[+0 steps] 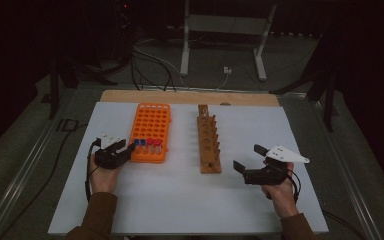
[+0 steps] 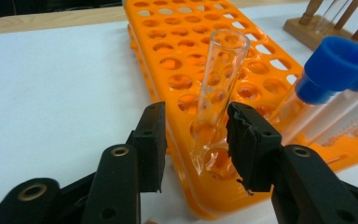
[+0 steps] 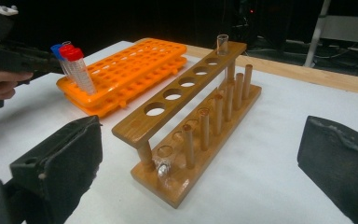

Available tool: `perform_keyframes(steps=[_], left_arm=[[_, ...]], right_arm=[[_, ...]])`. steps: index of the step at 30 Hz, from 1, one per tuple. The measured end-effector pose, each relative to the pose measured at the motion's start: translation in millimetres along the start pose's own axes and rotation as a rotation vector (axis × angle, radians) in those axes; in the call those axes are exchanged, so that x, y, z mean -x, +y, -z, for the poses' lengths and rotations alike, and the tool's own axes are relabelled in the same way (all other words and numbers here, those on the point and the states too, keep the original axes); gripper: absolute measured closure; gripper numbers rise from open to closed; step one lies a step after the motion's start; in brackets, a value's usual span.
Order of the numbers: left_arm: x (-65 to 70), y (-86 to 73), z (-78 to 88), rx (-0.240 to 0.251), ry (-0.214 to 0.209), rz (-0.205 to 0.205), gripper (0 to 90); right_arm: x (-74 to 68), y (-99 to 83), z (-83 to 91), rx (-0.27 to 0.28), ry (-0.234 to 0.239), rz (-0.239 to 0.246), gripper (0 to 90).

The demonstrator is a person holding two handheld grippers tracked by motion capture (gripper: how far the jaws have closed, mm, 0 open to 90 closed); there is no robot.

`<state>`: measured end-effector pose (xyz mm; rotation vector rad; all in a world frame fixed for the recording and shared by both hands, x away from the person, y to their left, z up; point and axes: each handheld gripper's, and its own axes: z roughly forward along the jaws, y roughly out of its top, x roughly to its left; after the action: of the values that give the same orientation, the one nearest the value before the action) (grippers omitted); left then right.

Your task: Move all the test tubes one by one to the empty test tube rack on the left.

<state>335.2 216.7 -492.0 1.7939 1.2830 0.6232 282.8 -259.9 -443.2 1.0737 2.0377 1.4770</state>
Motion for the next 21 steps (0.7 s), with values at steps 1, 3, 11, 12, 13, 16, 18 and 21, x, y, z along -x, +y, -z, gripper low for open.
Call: perform_keyframes(steps=[1, 3, 11, 12, 13, 16, 18, 21], left_arm=[[-0.8, 0.0, 3.1, 0.004, -0.001, 0.008, 57.1], [-1.6, 0.1, 7.7, 0.01, -0.008, 0.026, 53.7], [2.4, -0.5, 28.1, 0.069, -0.06, 0.093, 34.4], [4.0, -0.8, 30.2, 0.079, -0.07, 0.099, 31.1], [6.0, -1.0, 32.1, 0.091, -0.074, 0.1, 28.1], [12.6, -0.7, 37.3, 0.115, -0.082, 0.089, 15.2], [16.5, 0.6, 41.4, 0.134, -0.091, 0.085, 9.1], [22.1, 2.2, 47.0, 0.162, -0.114, 0.086, 2.1]], right_arm=[[-0.3, 0.2, -0.1, 0.0, 0.001, 0.0, 0.5], [-1.1, 0.7, -0.4, 0.002, 0.001, 0.001, 0.4], [-5.0, 5.0, -4.6, 0.0, 0.008, 0.018, 0.5], [-5.7, 6.1, -5.3, 0.003, 0.01, 0.018, 0.5], [-6.2, 7.3, -5.9, 0.002, 0.009, 0.022, 0.5], [-6.5, 11.4, -9.2, 0.0, 0.006, 0.029, 0.5], [-6.1, 15.1, -11.7, 0.002, 0.005, 0.029, 0.5], [-6.9, 21.4, -16.7, -0.005, 0.001, 0.046, 0.5]])
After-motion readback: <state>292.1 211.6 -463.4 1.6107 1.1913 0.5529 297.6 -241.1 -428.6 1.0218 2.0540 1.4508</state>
